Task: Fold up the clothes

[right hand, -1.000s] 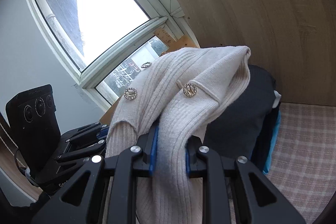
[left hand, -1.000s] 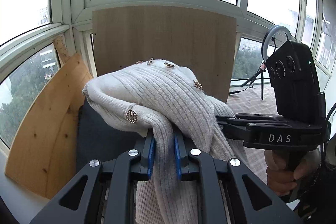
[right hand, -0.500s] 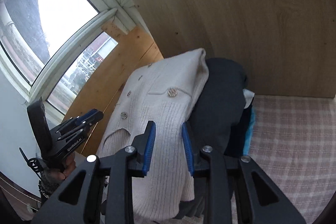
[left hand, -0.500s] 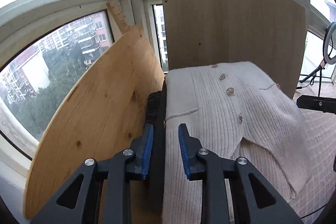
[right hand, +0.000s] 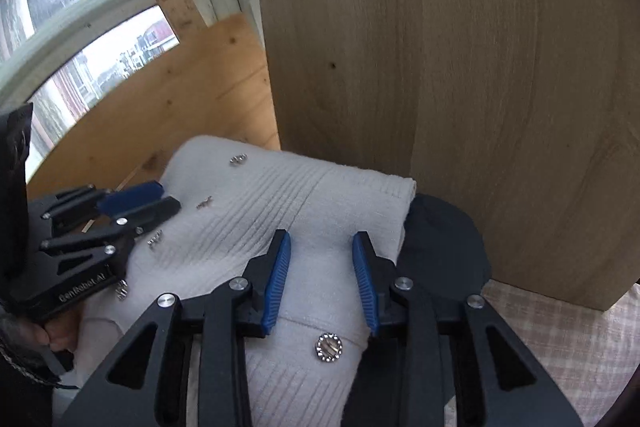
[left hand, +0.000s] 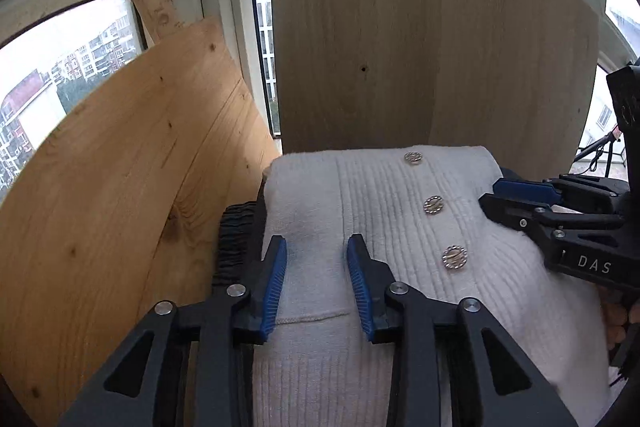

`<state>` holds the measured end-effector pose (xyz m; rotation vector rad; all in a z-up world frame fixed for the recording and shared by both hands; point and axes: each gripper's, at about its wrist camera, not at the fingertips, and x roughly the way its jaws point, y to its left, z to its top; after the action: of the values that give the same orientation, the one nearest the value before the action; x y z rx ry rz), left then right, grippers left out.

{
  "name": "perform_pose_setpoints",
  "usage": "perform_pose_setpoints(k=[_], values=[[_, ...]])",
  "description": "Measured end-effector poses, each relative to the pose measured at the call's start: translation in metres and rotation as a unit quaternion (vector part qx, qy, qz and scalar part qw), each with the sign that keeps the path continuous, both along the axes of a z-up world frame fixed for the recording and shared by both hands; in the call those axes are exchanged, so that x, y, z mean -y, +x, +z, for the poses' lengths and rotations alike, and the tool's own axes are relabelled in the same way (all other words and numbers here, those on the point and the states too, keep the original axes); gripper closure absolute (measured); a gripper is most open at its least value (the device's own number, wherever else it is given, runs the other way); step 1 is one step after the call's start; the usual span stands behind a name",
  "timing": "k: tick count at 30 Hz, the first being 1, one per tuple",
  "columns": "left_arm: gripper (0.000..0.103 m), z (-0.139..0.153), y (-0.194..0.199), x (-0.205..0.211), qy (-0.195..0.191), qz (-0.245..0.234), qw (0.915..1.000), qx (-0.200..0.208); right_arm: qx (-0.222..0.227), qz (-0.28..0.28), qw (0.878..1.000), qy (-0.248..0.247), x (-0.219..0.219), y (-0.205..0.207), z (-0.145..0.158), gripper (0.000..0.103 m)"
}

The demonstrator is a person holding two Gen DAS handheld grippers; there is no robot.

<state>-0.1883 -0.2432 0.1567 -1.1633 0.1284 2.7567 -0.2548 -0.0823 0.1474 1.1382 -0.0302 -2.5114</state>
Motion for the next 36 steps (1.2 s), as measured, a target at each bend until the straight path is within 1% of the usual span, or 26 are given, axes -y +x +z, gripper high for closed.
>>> perform_pose_setpoints(k=[2, 4, 6, 9, 11, 13, 15, 16, 18, 19, 20, 22, 24, 27, 29, 31, 33, 35, 36], values=[[0.068, 0.004, 0.018, 0.000, -0.001, 0.000, 1.0000, -0.008, 0.007, -0.003, 1.000, 0.001, -0.006, -0.003, -0.006, 0.065], [0.068, 0.007, 0.037, 0.000, -0.003, 0.001, 0.9999, -0.016, 0.001, -0.007, 1.000, -0.009, -0.013, 0.005, 0.007, 0.064], [0.070, 0.011, 0.056, 0.000, -0.004, 0.001, 0.9997, -0.024, -0.007, -0.008, 1.000, -0.021, -0.020, 0.016, 0.020, 0.064], [0.070, 0.016, 0.083, 0.001, -0.007, 0.002, 0.9993, -0.036, -0.042, 0.032, 0.998, -0.038, -0.021, 0.063, 0.043, 0.064], [0.070, 0.020, 0.102, 0.001, -0.008, 0.002, 0.9990, -0.044, -0.058, 0.065, 0.996, -0.037, -0.015, 0.096, 0.049, 0.064], [0.070, 0.020, 0.120, 0.000, -0.014, 0.002, 0.9987, -0.049, -0.070, 0.090, 0.993, -0.011, -0.003, 0.124, 0.047, 0.064], [0.068, 0.004, 0.132, -0.002, -0.039, -0.002, 0.9987, -0.033, -0.067, 0.119, 0.990, 0.034, 0.010, 0.143, 0.034, 0.063], [0.068, 0.000, 0.131, -0.001, -0.039, 0.002, 0.9988, -0.028, -0.062, 0.134, 0.987, 0.061, 0.017, 0.150, 0.026, 0.063], [0.068, -0.009, 0.129, 0.001, -0.040, 0.009, 0.9990, -0.018, -0.051, 0.160, 0.978, 0.124, 0.032, 0.160, 0.006, 0.063], [0.068, -0.014, 0.129, 0.002, -0.040, 0.012, 0.9991, -0.012, -0.056, 0.166, 0.972, 0.155, 0.031, 0.173, -0.002, 0.063], [0.068, -0.018, 0.128, 0.003, -0.040, 0.016, 0.9990, -0.007, -0.059, 0.167, 0.969, 0.173, 0.032, 0.177, -0.004, 0.063], [0.068, -0.025, 0.128, 0.005, -0.040, 0.023, 0.9990, 0.001, -0.058, 0.161, 0.971, 0.165, 0.026, 0.183, 0.003, 0.063], [0.069, -0.020, 0.138, 0.003, -0.035, 0.026, 0.9990, -0.002, -0.055, 0.146, 0.979, 0.133, 0.016, 0.188, 0.016, 0.063], [0.070, -0.012, 0.163, -0.003, -0.011, 0.023, 0.9997, 0.004, -0.052, 0.114, 0.987, 0.100, -0.001, 0.202, 0.031, 0.063], [0.068, -0.006, 0.174, -0.003, 0.010, 0.023, 0.9996, 0.012, -0.041, 0.096, 0.992, 0.067, -0.011, 0.215, 0.036, 0.063], [0.063, -0.002, 0.190, -0.007, 0.034, 0.022, 0.9990, 0.017, -0.030, 0.070, 0.996, 0.035, -0.024, 0.228, 0.037, 0.061], [0.054, 0.002, 0.210, -0.016, 0.051, 0.021, 0.9984, 0.012, -0.023, 0.039, 0.999, 0.014, -0.038, 0.246, 0.039, 0.057], [0.051, 0.003, 0.223, -0.026, 0.056, 0.018, 0.9983, 0.005, -0.015, 0.016, 1.000, -0.006, -0.047, 0.259, 0.037, 0.056], [0.046, 0.004, 0.230, -0.031, 0.052, 0.019, 0.9985, 0.001, -0.011, 0.005, 1.000, -0.015, -0.053, 0.266, 0.035, 0.056]])
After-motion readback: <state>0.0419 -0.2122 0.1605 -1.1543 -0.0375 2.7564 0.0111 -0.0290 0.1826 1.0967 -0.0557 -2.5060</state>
